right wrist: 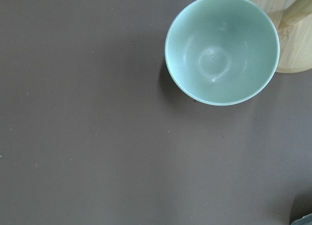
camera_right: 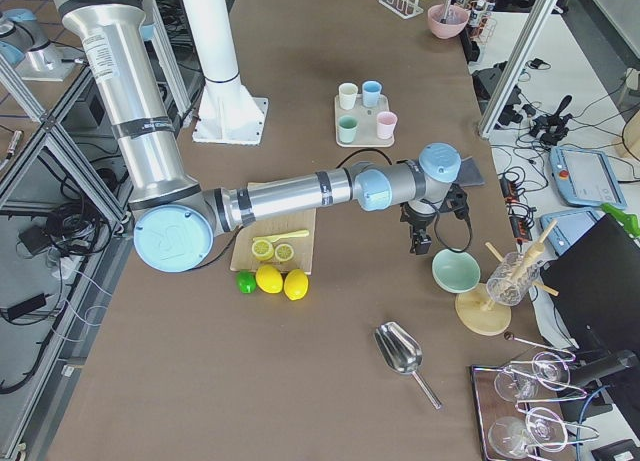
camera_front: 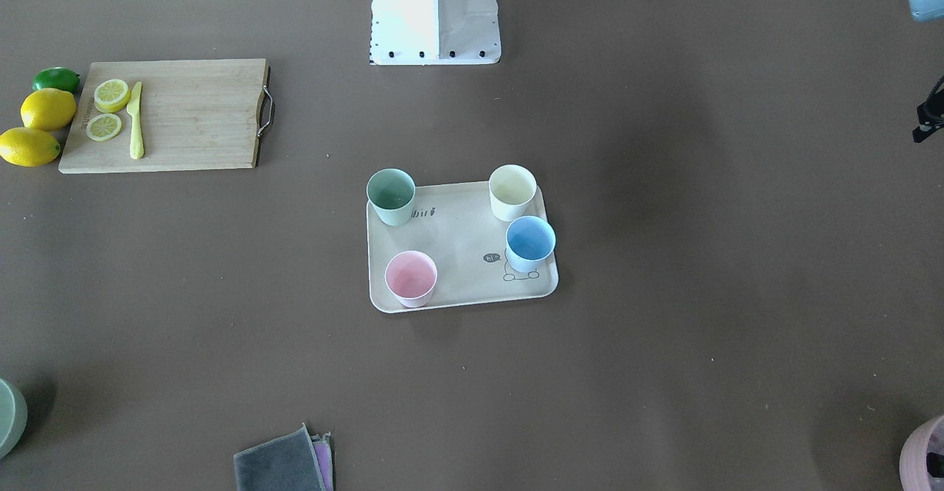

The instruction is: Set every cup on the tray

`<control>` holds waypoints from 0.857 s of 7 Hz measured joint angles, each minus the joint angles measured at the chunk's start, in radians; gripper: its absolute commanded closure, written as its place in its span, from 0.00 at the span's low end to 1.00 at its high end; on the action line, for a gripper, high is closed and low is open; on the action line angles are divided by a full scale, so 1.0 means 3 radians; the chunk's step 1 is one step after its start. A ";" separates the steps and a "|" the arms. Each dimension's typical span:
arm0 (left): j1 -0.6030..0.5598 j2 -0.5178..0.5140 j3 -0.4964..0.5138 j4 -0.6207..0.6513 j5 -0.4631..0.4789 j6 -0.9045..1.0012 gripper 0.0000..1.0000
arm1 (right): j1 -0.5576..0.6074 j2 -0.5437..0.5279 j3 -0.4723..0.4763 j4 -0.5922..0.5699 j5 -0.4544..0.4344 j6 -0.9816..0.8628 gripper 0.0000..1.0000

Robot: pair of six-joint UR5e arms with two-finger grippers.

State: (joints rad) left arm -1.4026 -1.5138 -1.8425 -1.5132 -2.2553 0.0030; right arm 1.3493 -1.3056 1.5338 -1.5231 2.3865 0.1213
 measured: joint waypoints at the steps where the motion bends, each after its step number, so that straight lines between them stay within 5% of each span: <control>1: 0.0003 -0.0026 0.0024 -0.0023 -0.0006 -0.0010 0.02 | -0.0001 -0.0059 0.0052 0.0006 -0.0004 0.0014 0.00; 6: 0.0006 -0.0218 0.0072 -0.0033 0.0019 -0.0007 0.02 | 0.0105 -0.0460 0.0405 0.0137 0.0124 -0.0003 0.00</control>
State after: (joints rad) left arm -1.4009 -1.5792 -1.8208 -1.5230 -2.2496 0.0009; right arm 1.3808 -1.4437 1.6552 -1.4820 2.4236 0.1205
